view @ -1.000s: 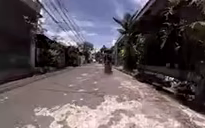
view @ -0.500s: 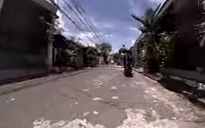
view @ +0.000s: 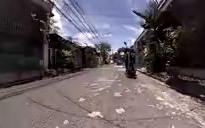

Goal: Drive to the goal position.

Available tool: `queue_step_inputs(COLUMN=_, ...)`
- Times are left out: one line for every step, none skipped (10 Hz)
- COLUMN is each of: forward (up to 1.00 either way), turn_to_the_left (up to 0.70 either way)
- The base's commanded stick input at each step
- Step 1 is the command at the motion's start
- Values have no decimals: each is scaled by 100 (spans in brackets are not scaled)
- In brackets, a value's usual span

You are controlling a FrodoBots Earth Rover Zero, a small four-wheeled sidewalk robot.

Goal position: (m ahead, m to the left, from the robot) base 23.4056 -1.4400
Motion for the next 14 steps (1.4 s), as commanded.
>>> queue_step_inputs(forward=85, turn_to_the_left=0)
queue_step_inputs(forward=85, turn_to_the_left=0)
queue_step_inputs(forward=85, turn_to_the_left=0)
queue_step_inputs(forward=85, turn_to_the_left=0)
queue_step_inputs(forward=85, turn_to_the_left=0)
queue_step_inputs(forward=85, turn_to_the_left=0)
queue_step_inputs(forward=85, turn_to_the_left=0)
queue_step_inputs(forward=85, turn_to_the_left=0)
queue_step_inputs(forward=85, turn_to_the_left=0)
queue_step_inputs(forward=85, turn_to_the_left=0)
queue_step_inputs(forward=85, turn_to_the_left=0)
queue_step_inputs(forward=85, turn_to_the_left=0)
queue_step_inputs(forward=85, turn_to_the_left=0)
queue_step_inputs(forward=85, turn_to_the_left=0)
